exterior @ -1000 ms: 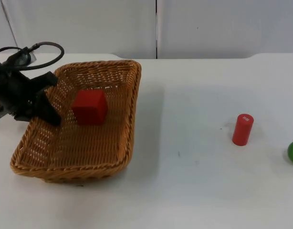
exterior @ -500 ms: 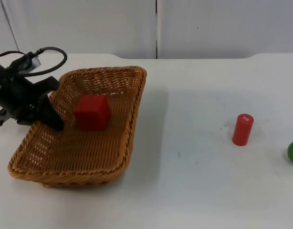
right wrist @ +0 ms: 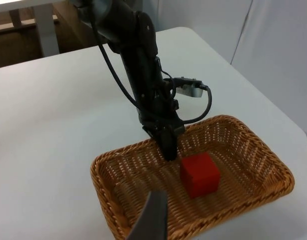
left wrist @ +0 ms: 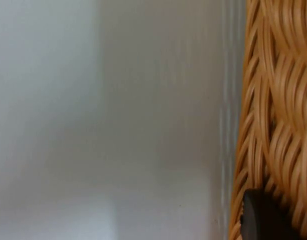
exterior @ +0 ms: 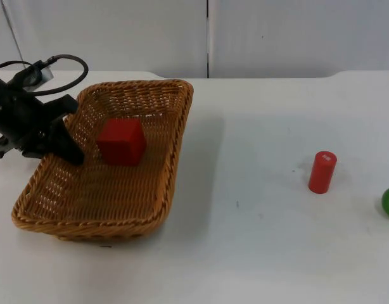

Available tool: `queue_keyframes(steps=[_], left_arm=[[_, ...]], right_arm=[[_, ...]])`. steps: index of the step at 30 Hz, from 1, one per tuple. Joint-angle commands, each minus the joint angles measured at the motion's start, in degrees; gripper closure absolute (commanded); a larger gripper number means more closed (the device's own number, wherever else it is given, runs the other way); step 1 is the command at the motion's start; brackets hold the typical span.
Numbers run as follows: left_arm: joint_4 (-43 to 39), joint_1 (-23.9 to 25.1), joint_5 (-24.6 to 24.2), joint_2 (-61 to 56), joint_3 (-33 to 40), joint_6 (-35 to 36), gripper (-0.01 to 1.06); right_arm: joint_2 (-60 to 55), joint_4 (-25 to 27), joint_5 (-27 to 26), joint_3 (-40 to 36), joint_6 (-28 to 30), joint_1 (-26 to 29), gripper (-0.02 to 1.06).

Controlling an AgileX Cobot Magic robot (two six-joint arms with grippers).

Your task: Pick up the basket with the left hand and place the object to the left of the red cylinder into the basket with the right hand.

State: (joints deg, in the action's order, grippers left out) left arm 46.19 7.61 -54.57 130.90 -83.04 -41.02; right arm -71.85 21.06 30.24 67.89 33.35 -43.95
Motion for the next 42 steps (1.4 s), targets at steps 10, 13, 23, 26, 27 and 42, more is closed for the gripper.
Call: queue_keyframes(steps=[10,13,23,26,27,42], left_arm=[[1.5,-0.2,-0.2,-0.1,-0.7,-0.8,0.64],[1.5,-0.2,-0.2,-0.3,-0.7,-0.8,0.53],[2.5,-0.2,-3.1,-3.7,-0.9,-0.8,0.29],[1.7,-0.2,-3.6,-5.9,-1.1,-0.8,0.29],[0.8,-0.2,-3.6,-6.8,-1.1,-0.8,0.29],[-16.8,-1.9,-5.8,-19.2,-1.2,12.8,0.29]], right_arm=[[0.4,0.0,0.0,-0.3,0.5,0.2,0.26],[0.4,0.0,0.2,-0.3,0.5,0.2,0.26],[0.4,-0.2,0.3,-0.3,0.5,0.2,0.26],[0.4,-0.3,0.4,-0.3,0.5,0.2,0.26],[0.4,-0.3,0.4,-0.3,0.7,0.2,0.26],[0.4,-1.3,1.0,-0.3,0.5,0.2,0.26]])
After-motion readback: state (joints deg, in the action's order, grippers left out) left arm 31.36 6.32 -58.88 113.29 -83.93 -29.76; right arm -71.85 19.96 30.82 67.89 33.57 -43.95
